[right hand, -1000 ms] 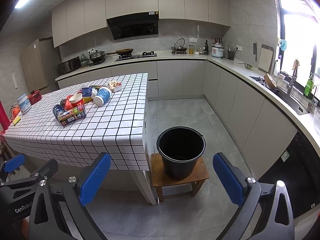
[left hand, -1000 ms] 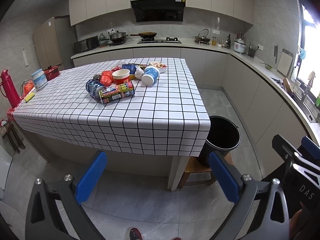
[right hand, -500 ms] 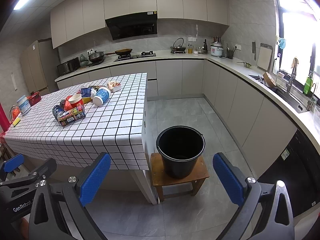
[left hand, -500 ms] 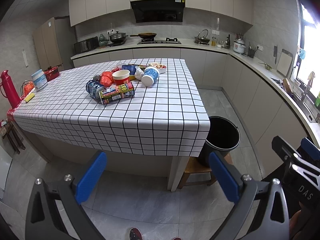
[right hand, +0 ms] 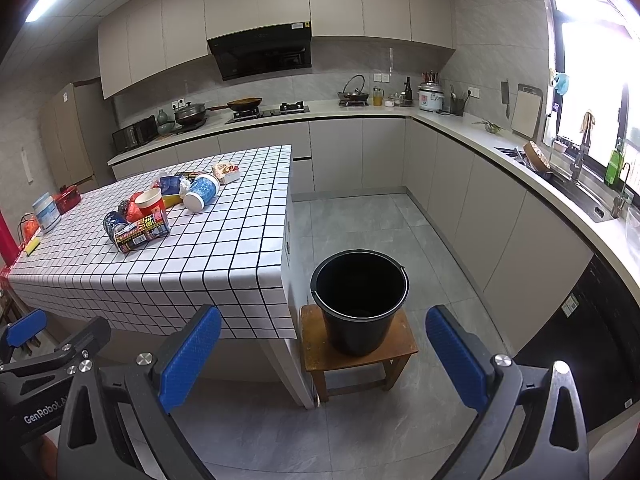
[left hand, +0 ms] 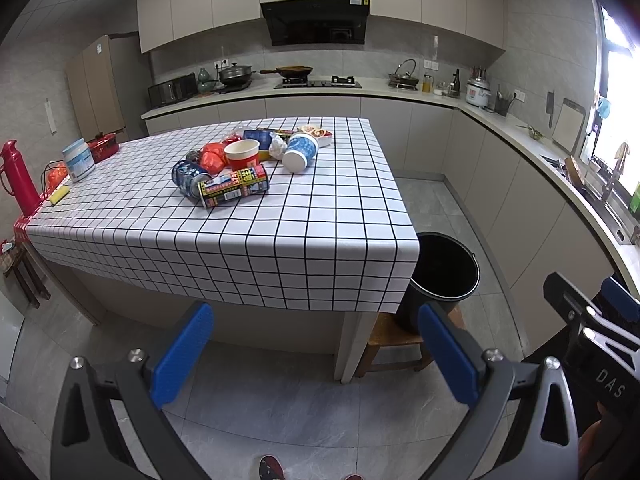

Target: Collect trash

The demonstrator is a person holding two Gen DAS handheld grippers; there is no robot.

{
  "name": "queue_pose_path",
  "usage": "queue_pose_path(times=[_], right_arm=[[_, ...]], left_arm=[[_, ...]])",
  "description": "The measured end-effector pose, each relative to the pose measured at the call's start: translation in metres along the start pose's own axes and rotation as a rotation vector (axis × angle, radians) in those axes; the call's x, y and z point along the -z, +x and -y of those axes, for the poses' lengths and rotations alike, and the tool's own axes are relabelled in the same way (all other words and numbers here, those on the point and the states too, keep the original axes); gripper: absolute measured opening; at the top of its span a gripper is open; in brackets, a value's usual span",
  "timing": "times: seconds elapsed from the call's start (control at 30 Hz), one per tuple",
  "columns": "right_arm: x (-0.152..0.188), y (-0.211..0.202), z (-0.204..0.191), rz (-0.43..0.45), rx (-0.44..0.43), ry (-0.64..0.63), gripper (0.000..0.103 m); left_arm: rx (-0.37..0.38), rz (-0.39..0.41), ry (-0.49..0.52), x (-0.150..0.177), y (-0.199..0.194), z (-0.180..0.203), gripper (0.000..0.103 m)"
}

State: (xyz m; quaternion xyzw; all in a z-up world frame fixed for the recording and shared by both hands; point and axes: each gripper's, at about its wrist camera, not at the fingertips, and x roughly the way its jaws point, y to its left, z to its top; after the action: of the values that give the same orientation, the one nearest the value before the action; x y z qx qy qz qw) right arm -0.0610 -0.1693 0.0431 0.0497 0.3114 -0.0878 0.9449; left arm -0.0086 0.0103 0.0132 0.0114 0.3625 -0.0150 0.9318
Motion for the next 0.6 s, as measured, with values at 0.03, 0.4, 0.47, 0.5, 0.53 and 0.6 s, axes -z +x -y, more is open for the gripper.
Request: queue_pose_path(times=[0.03,0.4,0.47,0.5,0.53,0.6], right_arm=[[0.0000,0.0001,-0.0001,0.000,0.000,0.000,0.103],[0.0004,0.0003,0.0014,-0.002,0.000,0.001,0.103],[0.0005,0.0005,0.0018,-0.003,-0.002,0.003,0.103],[0.0001,0.0009,0.0023,-0.004,0.000,0.003,0.103],[0.0003,0.0007,0.0023,-0.003,0.001,0.002,0.103],[0.0003,0.0016,0.0021,-0.004,0.001,0.003,0.103]], left_arm=[[0.001,0.000,0.000,0.0000,-0.0001,0.0000,0.103],[0.002,0.000,-0.001,0.0001,0.0003,0.0005,0.103],[0.001,0.001,0.000,0.0001,0.0002,0.0008,0.103],[0.001,0.002,0.001,-0.0001,0.0005,0.0011,0.103],[0.002,0.002,0.002,-0.0004,0.0008,0.0016,0.103],[0.003,0.002,0.005,-0.0002,0.0009,0.0022,0.103]])
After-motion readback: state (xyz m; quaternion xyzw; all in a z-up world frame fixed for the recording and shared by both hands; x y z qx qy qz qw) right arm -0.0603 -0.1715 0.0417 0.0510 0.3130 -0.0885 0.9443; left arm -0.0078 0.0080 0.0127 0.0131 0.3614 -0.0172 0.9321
